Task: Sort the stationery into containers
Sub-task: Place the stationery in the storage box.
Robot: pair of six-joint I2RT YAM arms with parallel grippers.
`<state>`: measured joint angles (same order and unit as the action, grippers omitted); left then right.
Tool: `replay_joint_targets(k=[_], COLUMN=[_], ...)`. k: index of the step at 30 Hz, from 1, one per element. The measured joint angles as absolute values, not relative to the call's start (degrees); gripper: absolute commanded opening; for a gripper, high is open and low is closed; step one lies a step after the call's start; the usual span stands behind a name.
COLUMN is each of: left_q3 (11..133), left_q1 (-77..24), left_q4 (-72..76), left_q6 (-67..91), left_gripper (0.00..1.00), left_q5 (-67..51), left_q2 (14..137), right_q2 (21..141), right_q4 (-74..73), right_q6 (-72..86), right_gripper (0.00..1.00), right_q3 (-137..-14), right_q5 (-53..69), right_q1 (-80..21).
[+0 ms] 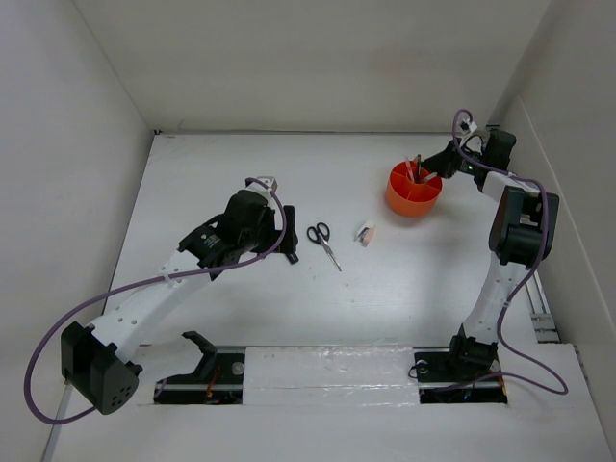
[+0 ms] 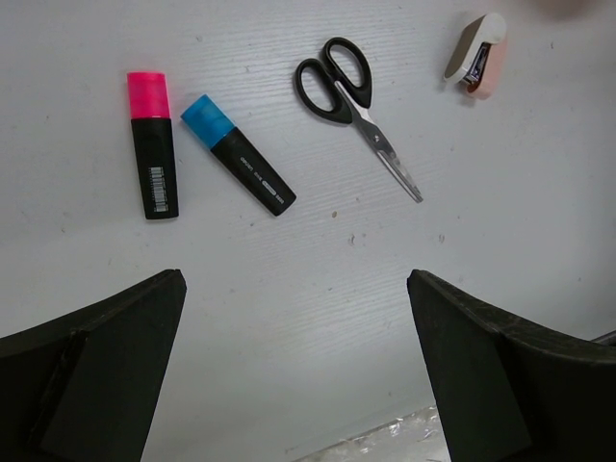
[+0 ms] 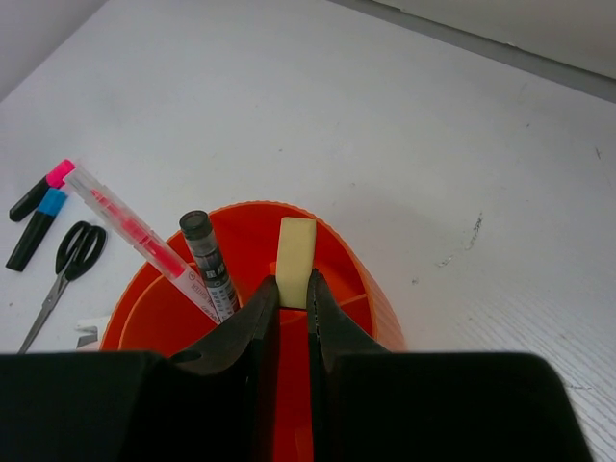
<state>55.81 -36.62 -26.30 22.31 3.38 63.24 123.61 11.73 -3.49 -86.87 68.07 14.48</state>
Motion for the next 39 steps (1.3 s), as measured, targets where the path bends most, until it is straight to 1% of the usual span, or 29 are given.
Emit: replay_joint_targets(k=[6,10,13,16,17,20,21,25,26,27,32,34,39], left_q3=[55.81,55.81,55.81,55.81,55.81,55.81,55.81,55.81,55.81,55.81,55.81,55.81,55.81], left_q1=[-36.62,-36.62,-36.62,-36.62,-36.62,-36.62,-36.62,-36.62,-36.62,-36.62,-36.62,-36.62,-36.62], left_q4=[-26.28,-26.24,-26.22,-26.13,-26.11,-25.98,-25.98,-25.98,-25.96,-25.96,-25.96,-25.96,-25.98], left_q6=[22.31,22.31,22.31,22.31,22.31,22.31,22.31,22.31,22.31,22.31,22.31,22.31,22.31], left_gripper=[1.00,1.00,1.00,1.00,1.00,1.00,1.00,1.00,1.00,1.00,1.00,1.00,1.00], left_q5=[3.29,3.20,3.03,3.01,3.01,3.01,3.01,2.98,3.01,3.01,3.01,3.01,2.98], left_q2=[63.24,63.24,63.24,63.24,63.24,63.16,63.13,63.13,63.13,63.13,63.13,63.13,63.13], right_q2=[123.61,123.61,123.61,123.61,123.61,123.61,123.61,123.61,123.61,123.61,123.59,123.57,123.59], right_q4=[10.04,8.88,8.51,8.05,7.97,7.90,7.88,7.88,7.90,7.90,7.92,7.86,7.55], right_q6=[-4.97,-6.20,-6.72,-7.35,-7.53,-7.95,-8.01,-8.27,-8.32,-8.36,-8.71,-8.86,-9.06], right_gripper=[0.00,0.04,0.04,0.09,0.15,0.24,0.24,0.31,0.31,0.37,0.37,0.34,0.34], right_q3=[-86.85,-86.85,-86.85,-86.85,-86.85,-86.85,-86.85,-86.85,-86.85,-86.85,-86.85,-86.85,-86.85], right_q5=[68.40,68.73,69.04,69.25,69.30,69.43,69.47,69.54,69.58,69.63,69.91,69.91,69.95], right_q1=[14.48,14.48,14.48,14.48,14.48,14.48,14.48,14.48,14.48,14.48,14.31,14.13,13.74])
